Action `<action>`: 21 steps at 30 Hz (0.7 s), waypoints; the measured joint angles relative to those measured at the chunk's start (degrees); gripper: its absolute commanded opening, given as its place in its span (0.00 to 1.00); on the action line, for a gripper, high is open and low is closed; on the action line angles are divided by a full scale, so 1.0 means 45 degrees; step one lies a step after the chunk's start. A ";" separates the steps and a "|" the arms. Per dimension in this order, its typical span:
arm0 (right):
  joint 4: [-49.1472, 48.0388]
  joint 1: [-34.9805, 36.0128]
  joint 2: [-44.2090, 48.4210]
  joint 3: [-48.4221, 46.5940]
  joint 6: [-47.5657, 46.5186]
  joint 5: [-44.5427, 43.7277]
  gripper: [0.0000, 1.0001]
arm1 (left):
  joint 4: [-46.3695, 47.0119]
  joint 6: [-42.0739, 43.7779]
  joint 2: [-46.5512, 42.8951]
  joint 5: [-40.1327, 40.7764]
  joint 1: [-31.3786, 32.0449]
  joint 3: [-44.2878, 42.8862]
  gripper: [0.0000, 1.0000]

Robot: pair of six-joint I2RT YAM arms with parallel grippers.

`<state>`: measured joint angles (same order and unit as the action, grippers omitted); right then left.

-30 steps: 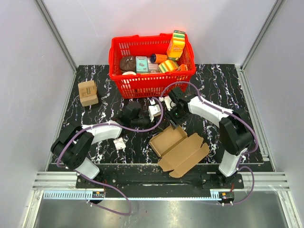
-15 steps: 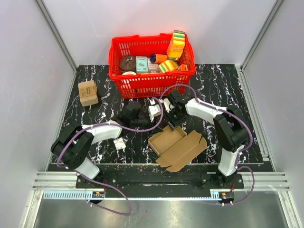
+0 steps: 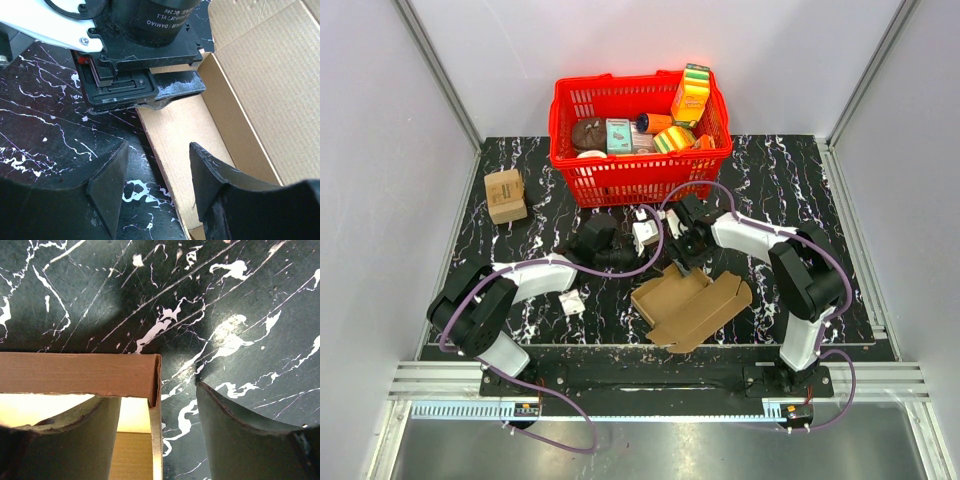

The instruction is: Fold the paper box

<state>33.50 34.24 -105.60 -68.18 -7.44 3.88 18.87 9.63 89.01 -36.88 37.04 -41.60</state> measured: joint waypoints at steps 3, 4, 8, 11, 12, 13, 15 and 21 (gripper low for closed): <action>-0.0087 0.0000 0.0058 0.0000 0.0000 0.0010 0.68 | -0.0005 0.0010 0.0019 0.0000 0.0000 -0.0019 0.55; -0.0102 0.0000 0.0063 0.0000 0.0005 0.0015 0.68 | -0.0034 0.0015 0.0053 0.0000 0.0000 -0.0053 0.55; -0.0107 0.0000 0.0107 0.0000 0.0019 0.0015 0.69 | -0.0413 0.0121 0.0374 0.0117 0.0010 -0.0423 0.55; -0.0092 0.0000 0.0248 0.0000 0.0058 0.0029 0.70 | -0.0695 0.0199 0.0529 0.0296 0.0010 -0.0607 0.55; -0.0083 0.0000 0.0340 0.0000 0.0058 0.0039 0.70 | -0.0763 0.0214 0.0554 0.0340 0.0015 -0.0646 0.55; -0.0063 0.0000 0.0423 0.0000 0.0063 0.0044 0.70 | -0.0826 0.0243 0.0593 0.0393 0.0044 -0.0690 0.55; -0.0005 0.0000 0.0670 -0.0005 0.0073 0.0053 0.70 | -0.1107 0.0330 0.0748 0.0578 0.0092 -0.0879 0.55; 0.0233 0.0000 0.1195 -0.0015 0.0155 0.0170 0.71 | -0.1690 0.0578 0.1239 0.0942 0.0262 -0.1258 0.54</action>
<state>34.54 34.24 -100.22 -68.25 -6.74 4.64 11.27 12.23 94.59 -32.64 38.22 -47.27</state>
